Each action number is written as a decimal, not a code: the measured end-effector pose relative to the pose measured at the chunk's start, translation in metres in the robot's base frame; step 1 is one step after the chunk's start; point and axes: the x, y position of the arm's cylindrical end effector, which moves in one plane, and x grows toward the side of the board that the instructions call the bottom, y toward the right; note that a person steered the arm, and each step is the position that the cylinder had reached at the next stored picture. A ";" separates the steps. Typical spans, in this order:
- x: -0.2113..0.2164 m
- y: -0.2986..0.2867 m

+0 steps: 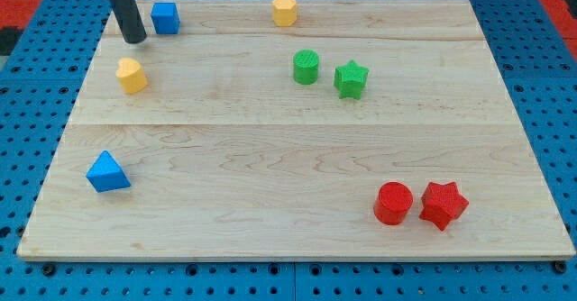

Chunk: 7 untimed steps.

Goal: Push blue cube diagonally above green circle

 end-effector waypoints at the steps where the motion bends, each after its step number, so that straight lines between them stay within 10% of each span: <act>1: -0.018 0.002; 5: -0.043 0.024; 7: -0.020 0.176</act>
